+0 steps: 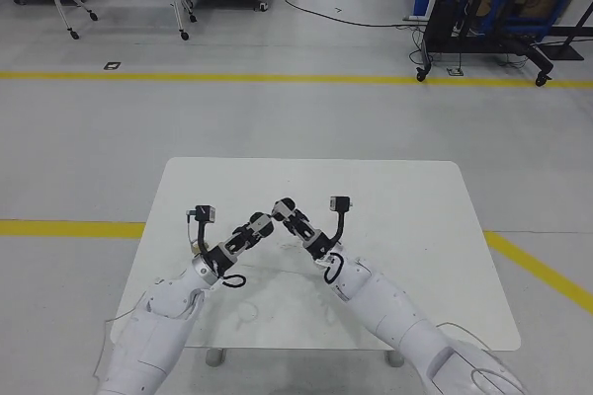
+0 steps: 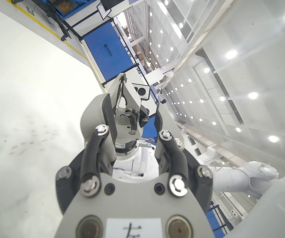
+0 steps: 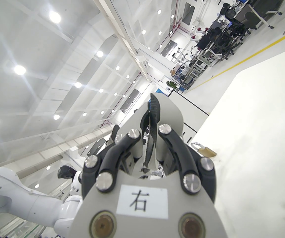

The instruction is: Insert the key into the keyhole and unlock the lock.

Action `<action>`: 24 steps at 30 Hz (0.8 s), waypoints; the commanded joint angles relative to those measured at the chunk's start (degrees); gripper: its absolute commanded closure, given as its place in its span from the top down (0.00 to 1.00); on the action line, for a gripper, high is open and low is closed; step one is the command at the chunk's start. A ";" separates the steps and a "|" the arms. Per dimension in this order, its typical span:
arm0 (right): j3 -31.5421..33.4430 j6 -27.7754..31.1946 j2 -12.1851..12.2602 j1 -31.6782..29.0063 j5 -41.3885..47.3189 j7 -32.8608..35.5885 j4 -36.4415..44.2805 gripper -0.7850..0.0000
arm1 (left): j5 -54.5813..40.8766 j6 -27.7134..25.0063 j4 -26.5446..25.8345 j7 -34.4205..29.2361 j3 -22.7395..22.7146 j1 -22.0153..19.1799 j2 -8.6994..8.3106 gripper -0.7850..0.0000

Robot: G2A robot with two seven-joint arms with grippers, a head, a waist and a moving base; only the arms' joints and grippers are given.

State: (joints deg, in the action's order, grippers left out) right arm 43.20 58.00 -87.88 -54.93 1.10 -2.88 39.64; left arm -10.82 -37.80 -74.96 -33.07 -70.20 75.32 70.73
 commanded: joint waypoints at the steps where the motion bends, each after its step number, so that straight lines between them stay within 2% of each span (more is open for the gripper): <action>1: 0.30 0.00 -0.06 0.05 -0.99 0.06 -0.19 0.00 | 0.32 0.07 -0.26 0.27 -0.07 0.14 -0.04 0.40; 7: 1.28 0.00 -0.24 -0.19 -2.38 0.13 -0.67 0.00 | 2.69 0.14 -0.84 1.06 -0.18 0.41 -0.19 0.34; 16: 2.35 0.00 -0.54 -0.51 -1.66 2.76 -0.90 0.00 | 10.14 0.97 -2.25 5.47 0.08 1.21 -0.27 0.26; 24: 3.30 0.00 -0.61 -1.19 -0.59 5.47 -0.21 0.00 | 12.17 2.64 -2.27 7.51 0.46 1.22 -0.22 0.18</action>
State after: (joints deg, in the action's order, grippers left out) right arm 46.34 58.00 -88.49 -56.03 0.36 2.27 39.35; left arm 1.12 -35.47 -77.33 -25.78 -69.72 76.60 70.51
